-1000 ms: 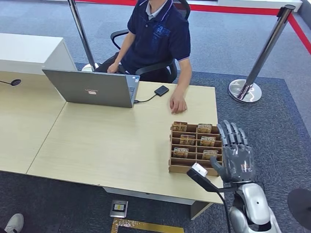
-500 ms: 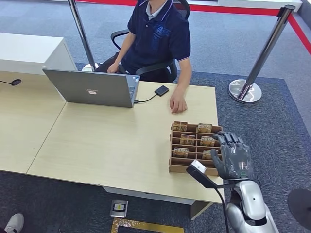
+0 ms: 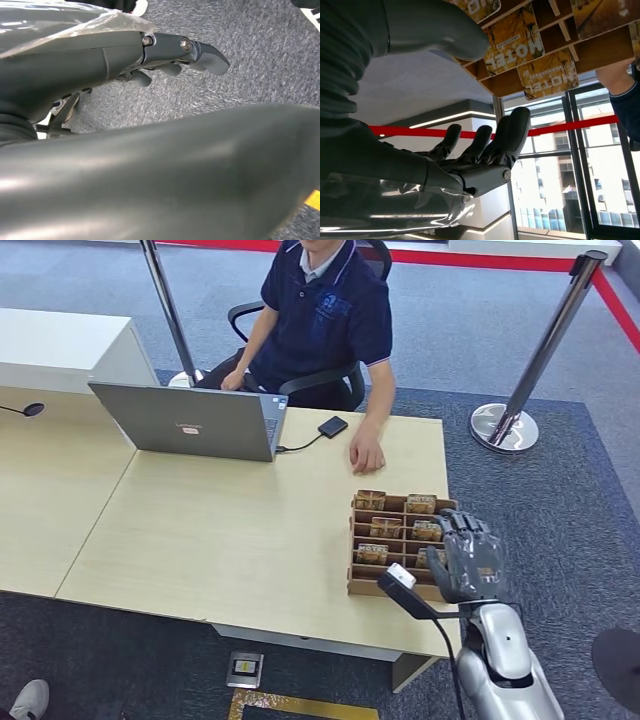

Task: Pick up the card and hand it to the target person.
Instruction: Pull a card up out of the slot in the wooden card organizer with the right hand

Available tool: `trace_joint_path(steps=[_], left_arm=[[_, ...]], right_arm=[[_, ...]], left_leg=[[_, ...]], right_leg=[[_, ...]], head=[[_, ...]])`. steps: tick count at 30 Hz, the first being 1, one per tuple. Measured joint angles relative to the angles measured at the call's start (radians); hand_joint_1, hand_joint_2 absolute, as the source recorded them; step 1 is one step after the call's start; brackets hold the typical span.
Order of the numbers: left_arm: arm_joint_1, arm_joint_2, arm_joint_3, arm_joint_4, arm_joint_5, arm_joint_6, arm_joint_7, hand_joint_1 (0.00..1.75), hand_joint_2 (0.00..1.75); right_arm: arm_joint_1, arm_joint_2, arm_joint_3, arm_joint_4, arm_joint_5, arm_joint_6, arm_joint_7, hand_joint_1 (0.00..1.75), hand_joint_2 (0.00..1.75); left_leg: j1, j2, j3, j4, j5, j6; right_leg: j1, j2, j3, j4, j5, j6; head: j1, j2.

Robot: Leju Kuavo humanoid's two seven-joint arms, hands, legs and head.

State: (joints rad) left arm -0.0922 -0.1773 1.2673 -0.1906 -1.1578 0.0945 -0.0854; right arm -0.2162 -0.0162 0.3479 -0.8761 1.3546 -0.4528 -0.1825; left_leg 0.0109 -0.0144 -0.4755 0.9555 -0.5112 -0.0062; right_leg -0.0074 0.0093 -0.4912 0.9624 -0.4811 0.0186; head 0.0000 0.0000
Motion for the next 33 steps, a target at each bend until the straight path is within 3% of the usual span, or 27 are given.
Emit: trace_joint_path(steps=[2, 5, 7, 21, 33], left_arm=[[0.0, 0.001, 0.001, 0.0, 0.001, 0.0, 0.002, 0.0, 0.0], [0.001, 0.001, 0.003, 0.001, 0.002, 0.0, 0.003, 0.0, 0.0], [0.002, 0.0, 0.003, 0.001, 0.002, 0.001, 0.003, 0.0, 0.0], [0.0, -0.001, 0.003, 0.002, 0.002, 0.001, 0.004, 0.0, 0.0], [0.001, -0.002, 0.002, 0.001, -0.001, 0.002, 0.006, 0.0, 0.0]], right_arm=[[0.004, 0.002, -0.002, -0.002, -0.002, -0.004, -0.003, 0.82, 1.75], [0.005, 0.003, -0.002, -0.003, -0.002, -0.004, -0.003, 0.62, 1.75], [0.008, 0.002, -0.002, -0.001, -0.002, -0.003, -0.003, 0.58, 1.75], [0.011, 0.002, -0.018, 0.023, -0.009, -0.002, 0.001, 0.78, 1.75], [0.005, -0.001, -0.032, 0.057, -0.016, 0.0, -0.002, 0.76, 1.75]], left_leg=[[0.0, 0.0, 0.0, 0.0, 0.0, 0.0], [0.0, 0.0, 0.0, 0.0, 0.0, 0.0], [0.0, 0.0, 0.0, 0.0, 0.0, 0.0], [0.0, -0.001, 0.0, 0.0, 0.0, 0.0], [0.0, 0.0, -0.001, 0.0, 0.0, 0.0]], right_leg=[[0.0, 0.0, 0.001, 0.0, 0.0, 0.0], [0.0, 0.0, 0.0, 0.0, 0.0, 0.0], [0.0, 0.0, 0.001, 0.0, 0.0, 0.0], [0.0, -0.001, 0.0, 0.0, 0.0, 0.0], [0.0, 0.0, -0.001, 0.0, 0.001, 0.0]], head=[[0.0, 0.0], [0.0, 0.0], [0.0, 0.0], [0.0, 0.0], [0.0, 0.0]])
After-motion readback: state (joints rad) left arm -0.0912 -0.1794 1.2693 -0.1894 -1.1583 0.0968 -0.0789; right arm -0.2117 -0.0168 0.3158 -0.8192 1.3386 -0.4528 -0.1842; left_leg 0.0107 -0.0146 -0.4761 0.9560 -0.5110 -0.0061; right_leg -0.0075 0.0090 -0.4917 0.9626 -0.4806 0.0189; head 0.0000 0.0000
